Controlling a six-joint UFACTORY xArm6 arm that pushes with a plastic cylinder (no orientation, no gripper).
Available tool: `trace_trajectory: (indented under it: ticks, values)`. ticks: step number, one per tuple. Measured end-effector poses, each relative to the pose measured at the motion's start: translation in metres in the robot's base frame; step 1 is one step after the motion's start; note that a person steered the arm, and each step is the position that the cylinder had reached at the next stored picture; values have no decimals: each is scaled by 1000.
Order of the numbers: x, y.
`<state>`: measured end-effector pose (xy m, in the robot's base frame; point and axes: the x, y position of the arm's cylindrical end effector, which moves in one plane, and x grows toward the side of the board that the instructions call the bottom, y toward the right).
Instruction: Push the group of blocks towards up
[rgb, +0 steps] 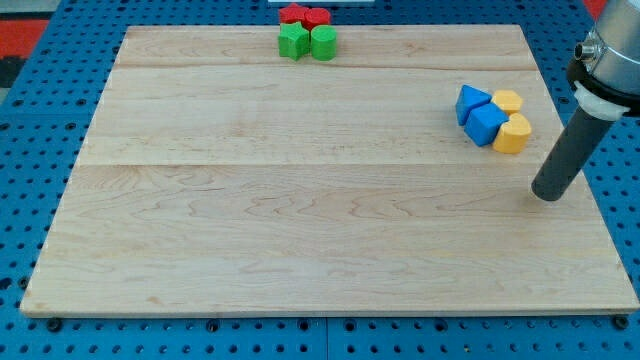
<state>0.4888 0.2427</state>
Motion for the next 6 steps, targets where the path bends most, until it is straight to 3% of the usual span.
trace_trajectory:
  ticks: [1,2,3,6]
  values:
    - [1,0]
    - [45,-10]
    - [63,-42]
    - [6,-50]
